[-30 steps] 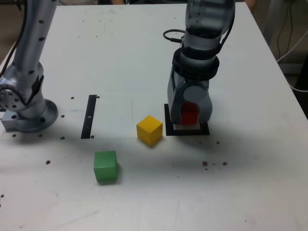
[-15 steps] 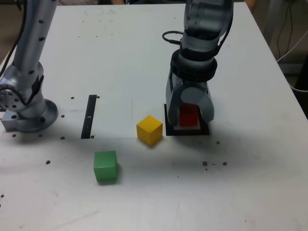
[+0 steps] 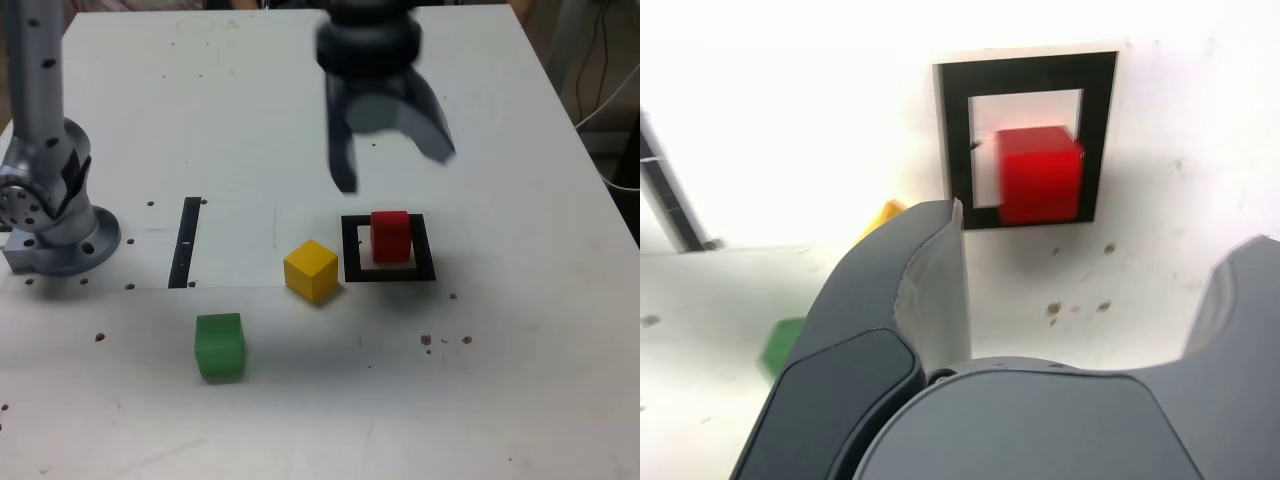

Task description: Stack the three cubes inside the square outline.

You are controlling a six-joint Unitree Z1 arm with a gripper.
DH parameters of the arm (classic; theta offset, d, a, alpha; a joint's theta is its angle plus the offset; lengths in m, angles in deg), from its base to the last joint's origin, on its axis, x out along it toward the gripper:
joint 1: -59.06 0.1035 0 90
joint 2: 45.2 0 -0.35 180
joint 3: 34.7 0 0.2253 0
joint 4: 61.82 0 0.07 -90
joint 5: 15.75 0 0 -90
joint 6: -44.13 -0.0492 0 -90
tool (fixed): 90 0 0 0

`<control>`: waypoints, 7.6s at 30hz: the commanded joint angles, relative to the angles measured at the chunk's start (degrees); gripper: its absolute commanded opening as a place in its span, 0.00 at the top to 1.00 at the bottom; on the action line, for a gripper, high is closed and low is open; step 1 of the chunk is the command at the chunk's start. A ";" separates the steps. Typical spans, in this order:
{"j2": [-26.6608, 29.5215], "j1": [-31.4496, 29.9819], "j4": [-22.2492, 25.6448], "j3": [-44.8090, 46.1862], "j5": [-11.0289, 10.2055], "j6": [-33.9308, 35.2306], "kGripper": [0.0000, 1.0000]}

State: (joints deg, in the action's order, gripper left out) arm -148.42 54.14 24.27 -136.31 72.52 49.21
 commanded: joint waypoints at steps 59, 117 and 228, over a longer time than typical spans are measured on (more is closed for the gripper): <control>5.11 -18.67 -15.70 25.57 -3.54 -29.25 0.00; -1.43 -14.84 -11.62 24.11 -8.04 -13.94 0.09; -13.46 -7.57 9.26 -12.25 -4.53 10.72 0.84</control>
State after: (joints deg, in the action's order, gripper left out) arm -161.35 46.19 33.95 -148.47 67.98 60.29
